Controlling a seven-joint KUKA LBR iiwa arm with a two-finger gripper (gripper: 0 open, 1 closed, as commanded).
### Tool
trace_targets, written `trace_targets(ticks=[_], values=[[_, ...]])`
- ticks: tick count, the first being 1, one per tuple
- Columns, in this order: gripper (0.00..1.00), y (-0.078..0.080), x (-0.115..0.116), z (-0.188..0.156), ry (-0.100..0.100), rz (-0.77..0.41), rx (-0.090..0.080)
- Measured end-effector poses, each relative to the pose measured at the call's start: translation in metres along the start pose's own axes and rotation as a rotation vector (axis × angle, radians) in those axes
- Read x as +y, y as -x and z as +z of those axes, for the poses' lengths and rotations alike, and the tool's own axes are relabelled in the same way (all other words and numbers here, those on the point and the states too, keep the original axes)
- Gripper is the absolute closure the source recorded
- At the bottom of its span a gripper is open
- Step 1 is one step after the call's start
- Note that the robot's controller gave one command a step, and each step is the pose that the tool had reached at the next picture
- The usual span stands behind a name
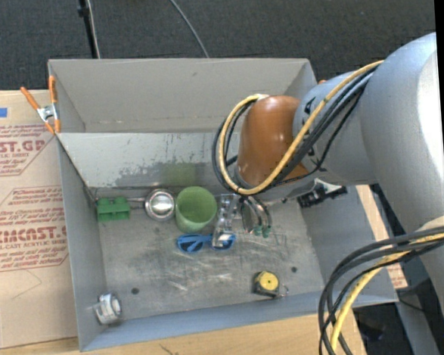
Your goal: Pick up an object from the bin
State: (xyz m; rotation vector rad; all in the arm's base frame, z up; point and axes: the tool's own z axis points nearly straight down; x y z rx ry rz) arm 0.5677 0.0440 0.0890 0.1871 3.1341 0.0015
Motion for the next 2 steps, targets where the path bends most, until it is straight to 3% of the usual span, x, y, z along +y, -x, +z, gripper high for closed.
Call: trace_targets(ticks=[1, 2], values=[[1.0, -0.013, 0.012, -0.081, 0.002, 0.003, -0.006], [1.0, -0.016, 0.045, -0.152, 0.003, 0.03, -0.007]])
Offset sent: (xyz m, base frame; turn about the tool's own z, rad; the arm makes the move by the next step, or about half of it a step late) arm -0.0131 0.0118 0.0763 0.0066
